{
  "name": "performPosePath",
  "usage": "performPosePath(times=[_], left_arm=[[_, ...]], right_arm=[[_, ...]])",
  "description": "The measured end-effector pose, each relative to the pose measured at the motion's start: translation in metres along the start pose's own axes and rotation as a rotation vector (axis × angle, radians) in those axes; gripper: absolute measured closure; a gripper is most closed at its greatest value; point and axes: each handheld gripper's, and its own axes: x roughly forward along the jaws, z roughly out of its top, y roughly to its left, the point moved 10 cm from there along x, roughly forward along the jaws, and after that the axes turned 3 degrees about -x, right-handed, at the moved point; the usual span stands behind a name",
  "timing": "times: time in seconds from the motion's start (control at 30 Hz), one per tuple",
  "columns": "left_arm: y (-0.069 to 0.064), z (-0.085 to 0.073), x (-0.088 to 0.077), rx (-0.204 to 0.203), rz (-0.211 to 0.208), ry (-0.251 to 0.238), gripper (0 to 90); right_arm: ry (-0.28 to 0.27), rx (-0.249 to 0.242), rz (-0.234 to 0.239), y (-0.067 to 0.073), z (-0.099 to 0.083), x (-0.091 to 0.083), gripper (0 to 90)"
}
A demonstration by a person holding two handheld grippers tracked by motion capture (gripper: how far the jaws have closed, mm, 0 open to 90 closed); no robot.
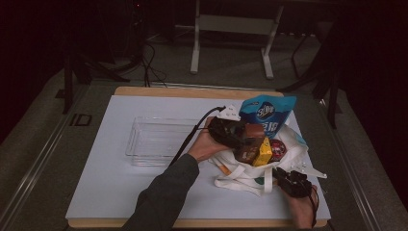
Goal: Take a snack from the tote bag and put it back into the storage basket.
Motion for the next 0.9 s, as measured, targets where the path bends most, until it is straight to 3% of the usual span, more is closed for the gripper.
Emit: performPosePath(times=[0.1, 0.23, 0.43, 0.53, 0.67, 0.73, 0.9], left_arm=[[-0.001, 0.0, 0.004, 0.0, -0.008, -0.002, 24.2], [-0.001, 0.0, 0.009, -0.031, -0.009, -0.018, 33.5], [-0.004, 0.002, 0.014, -0.048, -0.009, -0.042, 33.8], [-0.006, 0.002, 0.016, -0.062, -0.005, -0.074, 33.7], [-0.007, 0.003, 0.017, -0.112, -0.028, -0.136, 33.2], [-0.008, 0.002, 0.018, -0.105, -0.022, -0.144, 33.6], [-0.01, 0.001, 0.018, -0.039, 0.021, -0.119, 36.1]], right_arm=[[-0.001, 0.001, 0.002, 0.0, 0.0, 0.0, 75.1], [0.0, 0.004, 0.002, 0.0, 0.0, 0.0, 75.1], [-0.001, 0.004, 0.005, 0.0, 0.0, 0.0, 75.0], [-0.002, 0.004, 0.005, 0.0, 0.0, 0.0, 75.1], [-0.002, 0.006, 0.005, 0.0, 0.0, 0.0, 75.0], [-0.002, 0.006, 0.006, 0.0, 0.0, 0.0, 75.0], [-0.005, 0.008, 0.009, 0.0, 0.0, 0.0, 75.0]])
